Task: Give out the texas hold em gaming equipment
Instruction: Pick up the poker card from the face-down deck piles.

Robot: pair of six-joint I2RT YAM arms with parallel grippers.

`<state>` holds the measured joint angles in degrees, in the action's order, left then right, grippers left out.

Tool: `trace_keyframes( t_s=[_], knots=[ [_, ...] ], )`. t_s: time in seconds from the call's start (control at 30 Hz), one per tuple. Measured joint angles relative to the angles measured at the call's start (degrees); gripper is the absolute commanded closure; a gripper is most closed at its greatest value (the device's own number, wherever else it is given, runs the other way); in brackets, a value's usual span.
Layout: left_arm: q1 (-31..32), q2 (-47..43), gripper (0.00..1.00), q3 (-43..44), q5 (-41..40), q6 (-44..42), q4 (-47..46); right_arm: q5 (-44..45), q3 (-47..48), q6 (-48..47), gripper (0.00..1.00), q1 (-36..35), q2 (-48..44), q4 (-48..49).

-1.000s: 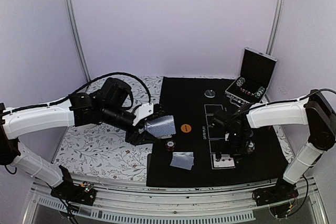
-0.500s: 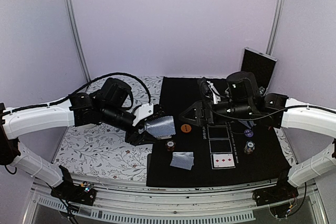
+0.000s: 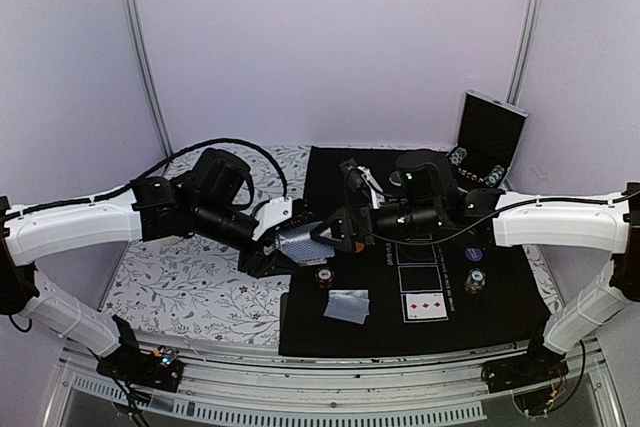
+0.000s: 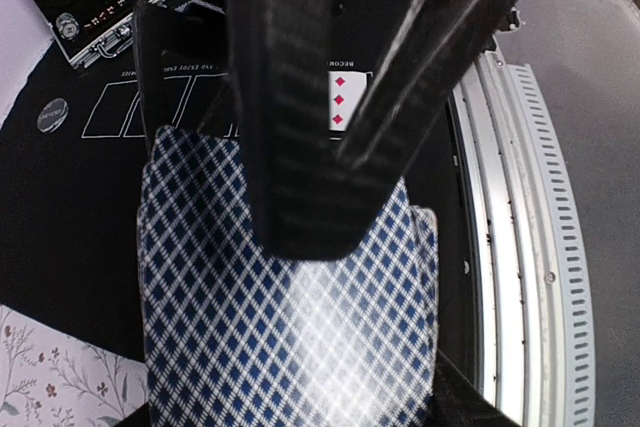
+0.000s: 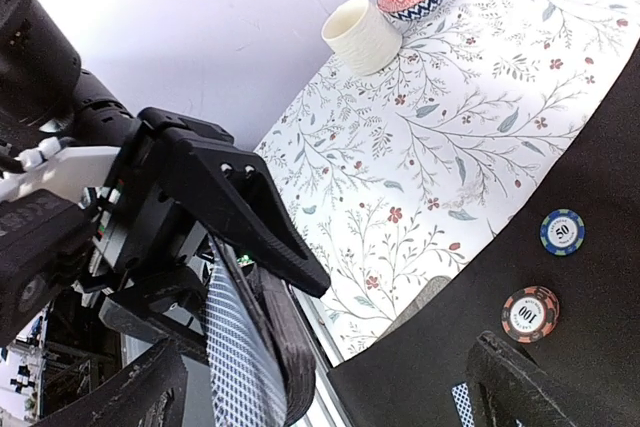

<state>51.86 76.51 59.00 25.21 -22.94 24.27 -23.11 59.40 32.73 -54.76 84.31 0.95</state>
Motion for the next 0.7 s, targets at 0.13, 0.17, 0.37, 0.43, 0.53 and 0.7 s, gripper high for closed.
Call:
trace_keyframes(
  t_s=[0.13,0.17,0.37,0.43,0.53,0.7],
  knots=[
    [0.0,0.0,0.42,0.0,0.02,0.02,0.0,-0.63,0.39,-0.42,0.15,-0.07,2.12,0.52],
    [0.0,0.0,0.42,0.0,0.02,0.02,0.0,-0.68,0.59,-0.61,0.18,-0.09,2.4,0.39],
    [0.0,0.0,0.42,0.0,-0.11,0.02,0.0,-0.42,0.39,-0.55,0.4,-0.11,2.19,-0.07],
    [0.0,0.0,0.42,0.0,-0.13,0.02,0.0,0.02,0.09,-0.46,0.46,-0.11,1.44,-0.68],
    [0.0,0.0,0.42,0.0,-0.17,0.02,0.0,0.17,0.04,-0.26,0.57,-0.11,0.28,-1.05],
    [0.0,0.0,0.42,-0.02,-0.44,0.04,0.02,0.02,0.22,-0.22,0.72,-0.2,0.07,-2.91]
  ],
)
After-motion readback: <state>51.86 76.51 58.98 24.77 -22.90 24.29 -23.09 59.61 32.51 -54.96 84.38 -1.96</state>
